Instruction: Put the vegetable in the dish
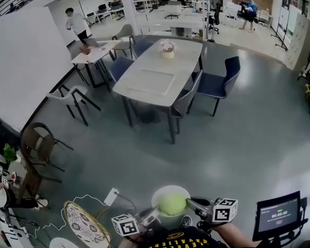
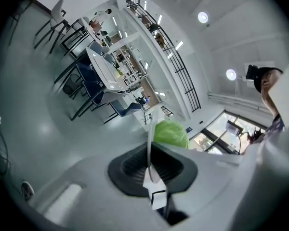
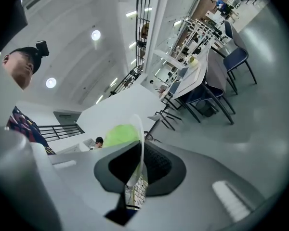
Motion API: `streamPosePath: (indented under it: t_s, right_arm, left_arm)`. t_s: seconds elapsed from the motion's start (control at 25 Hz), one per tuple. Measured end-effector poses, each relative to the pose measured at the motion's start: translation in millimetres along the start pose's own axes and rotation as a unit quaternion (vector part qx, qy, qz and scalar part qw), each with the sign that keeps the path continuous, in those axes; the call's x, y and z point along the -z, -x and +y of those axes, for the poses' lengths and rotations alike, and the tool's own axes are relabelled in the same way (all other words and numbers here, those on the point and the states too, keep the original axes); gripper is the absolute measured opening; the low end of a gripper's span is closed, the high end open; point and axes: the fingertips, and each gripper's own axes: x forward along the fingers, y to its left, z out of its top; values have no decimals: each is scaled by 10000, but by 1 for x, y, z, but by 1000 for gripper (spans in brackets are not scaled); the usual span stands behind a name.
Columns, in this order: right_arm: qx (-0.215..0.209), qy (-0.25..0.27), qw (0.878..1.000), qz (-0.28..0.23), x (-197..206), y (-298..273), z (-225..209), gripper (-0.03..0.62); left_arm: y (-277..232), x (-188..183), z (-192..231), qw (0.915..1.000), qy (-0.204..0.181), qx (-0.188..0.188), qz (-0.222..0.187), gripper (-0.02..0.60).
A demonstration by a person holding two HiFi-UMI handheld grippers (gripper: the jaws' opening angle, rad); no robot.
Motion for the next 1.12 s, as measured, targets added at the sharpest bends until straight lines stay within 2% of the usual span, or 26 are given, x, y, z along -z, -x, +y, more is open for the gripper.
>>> streamPosePath:
  t_s: [0.24, 0.4, 0.56, 0.76, 0.92, 1.12]
  right_arm:
    - [-265, 317, 9989, 228, 8, -31, 31, 32]
    - [-485, 447, 9965, 506, 21, -91, 58, 31]
    - [-474, 590, 9949, 672, 36, -142, 83, 30]
    - [-298, 809, 9936, 728, 51, -193, 100, 31]
    - [-129, 728, 9940, 809, 61, -222, 104, 31]
    - [-3, 701, 9925, 1001, 38, -270, 74, 32]
  left_arm:
    - [43, -15, -6, 9987, -225, -92, -444, 11]
    - [99, -38, 15, 9959, -194, -172, -864, 11]
    - [148, -60, 34, 9932, -107, -102, -1158, 11]
    - [192, -79, 63, 9912, 7, 43, -1323, 11]
    - [213, -91, 81, 9912, 133, 118, -1312, 11]
    - [203, -131, 123, 9903, 299, 86, -1356, 11]
